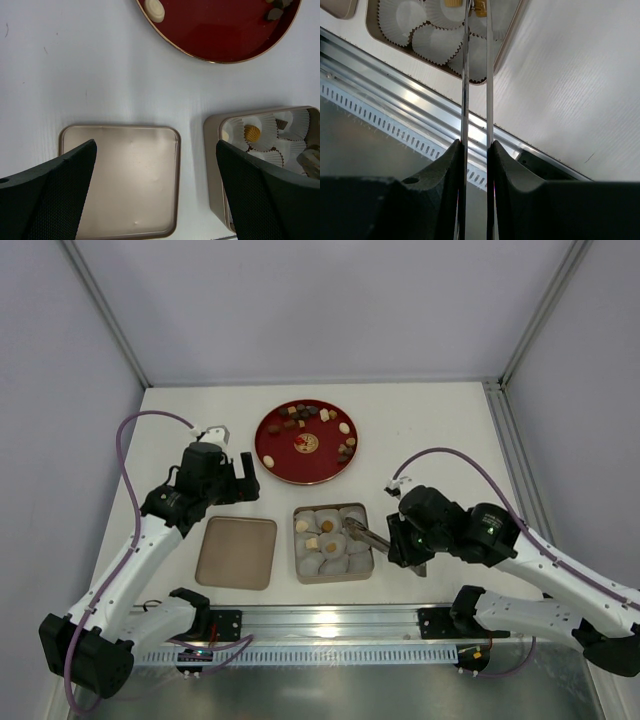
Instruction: Pack the chocolate
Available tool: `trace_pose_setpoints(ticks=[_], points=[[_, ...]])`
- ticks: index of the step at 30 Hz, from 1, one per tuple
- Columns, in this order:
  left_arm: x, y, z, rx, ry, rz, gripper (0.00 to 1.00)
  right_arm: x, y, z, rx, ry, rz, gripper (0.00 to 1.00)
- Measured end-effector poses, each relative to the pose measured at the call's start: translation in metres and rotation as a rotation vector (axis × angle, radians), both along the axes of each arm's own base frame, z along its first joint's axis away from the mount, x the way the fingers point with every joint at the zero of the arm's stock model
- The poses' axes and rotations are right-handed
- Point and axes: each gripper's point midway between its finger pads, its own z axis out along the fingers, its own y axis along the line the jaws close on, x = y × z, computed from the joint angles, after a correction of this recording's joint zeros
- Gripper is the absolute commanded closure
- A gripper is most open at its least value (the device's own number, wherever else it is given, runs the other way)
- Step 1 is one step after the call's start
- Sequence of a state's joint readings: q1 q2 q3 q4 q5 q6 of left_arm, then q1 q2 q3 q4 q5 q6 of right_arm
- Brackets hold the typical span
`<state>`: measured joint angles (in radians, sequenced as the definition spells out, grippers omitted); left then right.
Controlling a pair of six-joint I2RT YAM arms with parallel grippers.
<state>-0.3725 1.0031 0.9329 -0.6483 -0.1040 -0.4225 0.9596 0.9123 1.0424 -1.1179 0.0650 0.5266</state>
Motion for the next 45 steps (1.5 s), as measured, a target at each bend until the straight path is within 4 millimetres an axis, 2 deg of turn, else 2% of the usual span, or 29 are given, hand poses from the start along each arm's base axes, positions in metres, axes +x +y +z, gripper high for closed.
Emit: trace_pose_setpoints(ticks=[16,22,33,37,40,43,45], points=[[0.0,0.0,0.0,0.0,0.0,0.0,0.0,-0.01,-0.002,-0.02,-0.051,0.044,0.009,0.65],[0.0,0.0,0.0,0.0,0.0,0.0,0.0,-0.008,-0.003,-0.021,-0.059,0.037,0.004,0.62],[0.0,0.0,0.0,0.0,0.0,0.0,0.0,-0.005,-0.001,-0.023,-0.075,0.034,0.0,0.62],[0.0,0.0,0.0,0.0,0.0,0.0,0.0,0.0,0.001,-0.015,-0.069,0.011,-0.007,0.59],[0.0,0.0,0.0,0.0,0.0,0.0,0.0,0.008,0.005,0.003,-0.055,-0.026,-0.011,0.58],[0.0,0.0,0.0,0.0,0.0,0.0,0.0,0.023,0.011,0.023,-0.026,-0.07,-0.016,0.58],[0.0,0.0,0.0,0.0,0.0,0.001,0.0,0.045,0.007,0.032,0.011,-0.084,-0.064,0.58]])
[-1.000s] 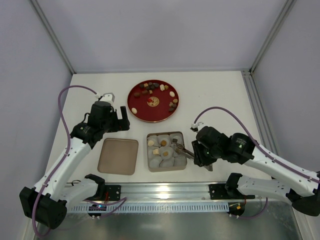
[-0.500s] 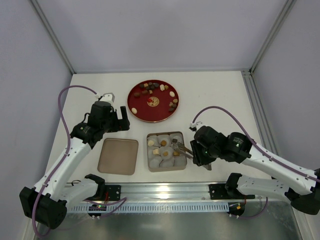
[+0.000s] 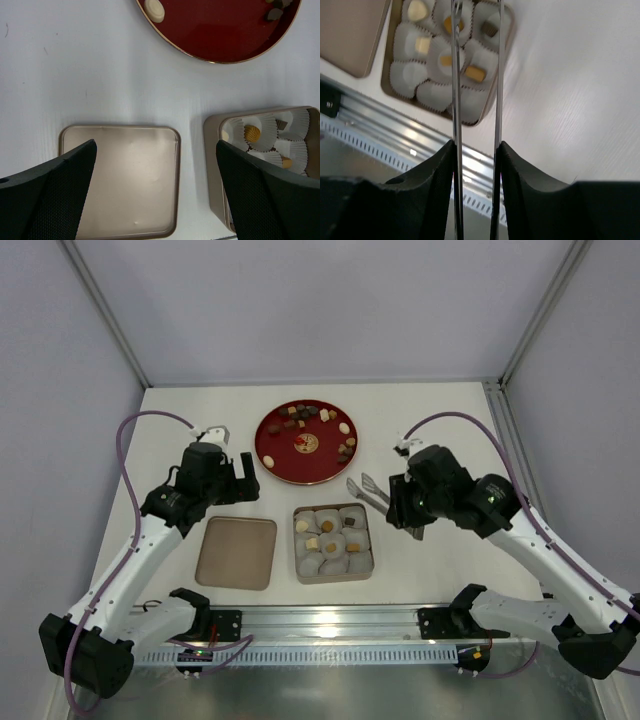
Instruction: Pack the chocolate
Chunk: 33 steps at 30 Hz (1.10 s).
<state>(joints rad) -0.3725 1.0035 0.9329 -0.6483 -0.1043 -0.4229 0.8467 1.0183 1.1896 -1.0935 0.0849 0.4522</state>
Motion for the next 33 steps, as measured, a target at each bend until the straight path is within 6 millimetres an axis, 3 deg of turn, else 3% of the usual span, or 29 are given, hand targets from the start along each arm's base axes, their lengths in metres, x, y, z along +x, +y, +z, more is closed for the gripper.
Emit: trace_pose_setpoints(ticks=[5,9,14,17,20,26,33], points=[[0.0,0.0,0.0,-0.002,0.0,-0.002,0.0,0.076,-0.042,0.002,0.025,-0.012,-0.21,0.58],[-0.001,-0.003,0.0,-0.014,0.004,-0.011,0.0,0.148,-0.07,-0.006,0.048,-0.021,-0.338,0.59],[-0.002,-0.007,0.0,-0.032,0.01,-0.021,0.0,0.236,-0.095,-0.032,0.031,-0.028,-0.449,0.55],[-0.003,-0.008,0.0,-0.037,0.011,-0.025,0.0,0.273,-0.106,-0.056,0.003,-0.027,-0.497,0.51],[-0.003,-0.008,0.001,-0.038,0.012,-0.025,0.0,0.298,-0.113,-0.08,-0.034,-0.025,-0.526,0.48],[-0.003,-0.008,0.002,-0.041,0.005,-0.026,0.0,0.327,-0.116,-0.111,-0.076,-0.014,-0.545,0.46],[-0.004,-0.009,0.004,-0.046,0.001,-0.029,0.0,0.334,-0.117,-0.136,-0.101,0.021,-0.543,0.46]])
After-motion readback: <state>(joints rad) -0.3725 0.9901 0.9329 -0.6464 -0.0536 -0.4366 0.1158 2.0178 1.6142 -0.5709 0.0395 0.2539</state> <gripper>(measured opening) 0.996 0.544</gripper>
